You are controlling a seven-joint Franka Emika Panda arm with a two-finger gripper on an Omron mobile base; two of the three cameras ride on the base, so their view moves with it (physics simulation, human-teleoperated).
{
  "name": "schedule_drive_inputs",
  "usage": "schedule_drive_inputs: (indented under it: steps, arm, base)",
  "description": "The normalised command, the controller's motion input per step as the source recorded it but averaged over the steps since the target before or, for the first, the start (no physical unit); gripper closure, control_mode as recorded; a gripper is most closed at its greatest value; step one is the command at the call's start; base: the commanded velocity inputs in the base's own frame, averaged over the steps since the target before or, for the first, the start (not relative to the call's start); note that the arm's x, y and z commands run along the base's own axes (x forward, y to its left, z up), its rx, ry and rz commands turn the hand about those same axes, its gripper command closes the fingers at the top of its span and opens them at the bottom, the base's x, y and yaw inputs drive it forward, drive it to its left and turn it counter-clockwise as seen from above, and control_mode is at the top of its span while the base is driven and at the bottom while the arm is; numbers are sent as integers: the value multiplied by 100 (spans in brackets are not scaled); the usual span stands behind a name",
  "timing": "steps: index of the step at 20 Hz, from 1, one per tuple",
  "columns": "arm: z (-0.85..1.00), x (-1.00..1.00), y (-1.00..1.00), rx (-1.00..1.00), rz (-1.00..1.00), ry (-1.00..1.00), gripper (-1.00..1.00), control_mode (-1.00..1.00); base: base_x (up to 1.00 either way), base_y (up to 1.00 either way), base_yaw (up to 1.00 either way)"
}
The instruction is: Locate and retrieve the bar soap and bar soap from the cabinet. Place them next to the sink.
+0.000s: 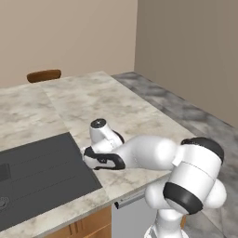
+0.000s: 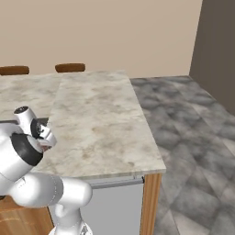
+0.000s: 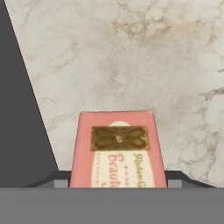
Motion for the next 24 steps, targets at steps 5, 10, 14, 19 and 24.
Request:
schedule_drive_inputs:
  steps: [5,10,14,19,24]
  arm:
    - [-37,0,0,0,-7,4,100,-100]
    - [-15,3,3,0,-6,3,-100,-100]
    - [0,0,0,0,0,0,-100,-100]
    - [0,0,0,0,-3,6,-100,-100]
    - [12,-6,-1,4,-6,6,-100,-100]
  base:
    - [0,0,0]
    - [0,0,0]
    - [0,0,0]
    - [0,0,0]
    - [0,0,0]
